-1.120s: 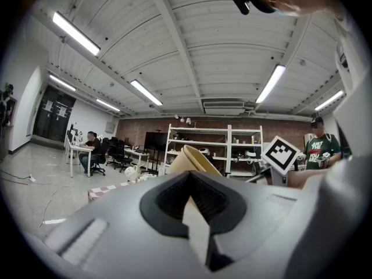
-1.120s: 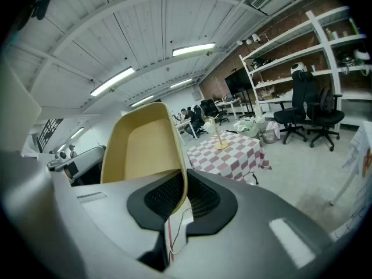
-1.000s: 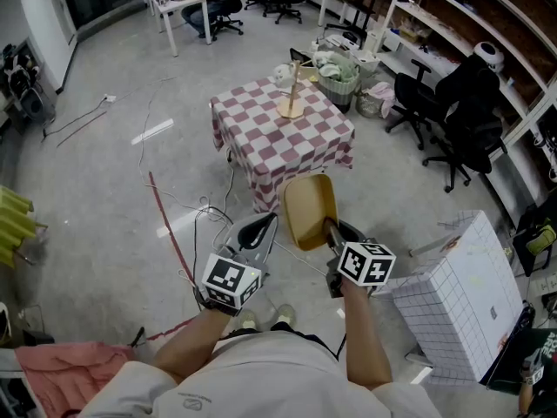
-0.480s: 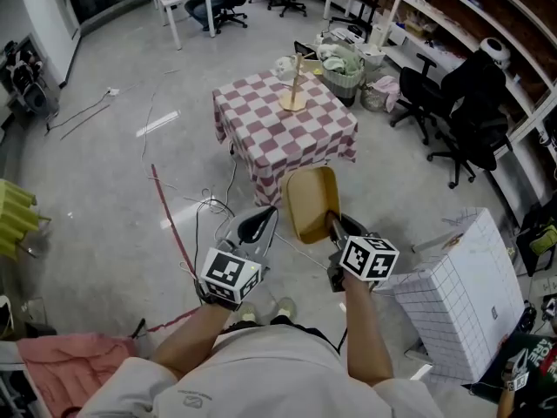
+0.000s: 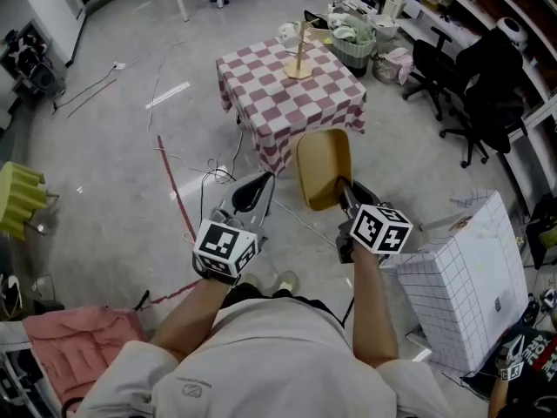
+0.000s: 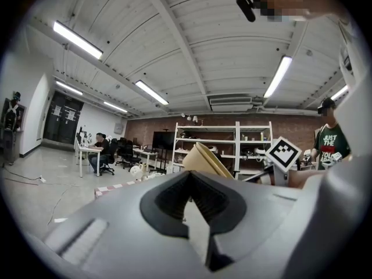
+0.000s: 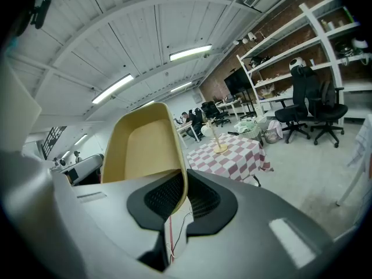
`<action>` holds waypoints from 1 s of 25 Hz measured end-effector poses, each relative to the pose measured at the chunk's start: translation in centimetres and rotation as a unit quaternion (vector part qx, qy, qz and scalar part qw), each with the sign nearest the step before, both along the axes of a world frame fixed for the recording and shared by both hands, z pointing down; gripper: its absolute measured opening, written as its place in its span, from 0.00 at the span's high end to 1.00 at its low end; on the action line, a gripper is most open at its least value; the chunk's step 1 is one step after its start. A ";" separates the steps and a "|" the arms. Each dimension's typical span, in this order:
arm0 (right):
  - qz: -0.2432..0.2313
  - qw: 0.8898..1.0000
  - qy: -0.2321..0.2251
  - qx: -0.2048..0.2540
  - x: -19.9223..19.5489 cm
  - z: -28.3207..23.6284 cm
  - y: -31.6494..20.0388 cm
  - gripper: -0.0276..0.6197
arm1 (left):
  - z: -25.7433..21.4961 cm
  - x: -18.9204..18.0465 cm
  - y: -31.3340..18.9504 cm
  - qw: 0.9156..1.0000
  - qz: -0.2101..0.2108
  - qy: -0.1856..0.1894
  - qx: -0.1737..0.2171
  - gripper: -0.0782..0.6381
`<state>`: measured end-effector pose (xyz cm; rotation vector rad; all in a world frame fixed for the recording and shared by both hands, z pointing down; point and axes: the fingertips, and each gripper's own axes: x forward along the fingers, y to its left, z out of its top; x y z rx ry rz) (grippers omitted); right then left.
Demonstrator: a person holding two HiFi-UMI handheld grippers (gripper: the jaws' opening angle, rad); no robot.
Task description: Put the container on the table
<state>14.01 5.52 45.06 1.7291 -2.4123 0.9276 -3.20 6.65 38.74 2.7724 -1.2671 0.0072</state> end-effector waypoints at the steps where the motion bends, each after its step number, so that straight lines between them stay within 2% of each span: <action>1: -0.002 1.000 -0.001 0.001 0.3 0.0 -0.2 0.91 | 0.0 0.2 -0.1 1.000 -0.003 0.000 -0.001 0.88; 14: -0.007 1.000 -0.008 -0.009 2.3 1.2 -3.7 0.91 | 0.8 2.8 -3.5 1.000 -0.001 -0.006 -0.009 0.88; 25: 0.013 1.000 0.002 -0.021 1.8 2.1 -10.7 0.91 | 1.7 2.9 -11.2 1.000 0.028 -0.003 -0.011 0.88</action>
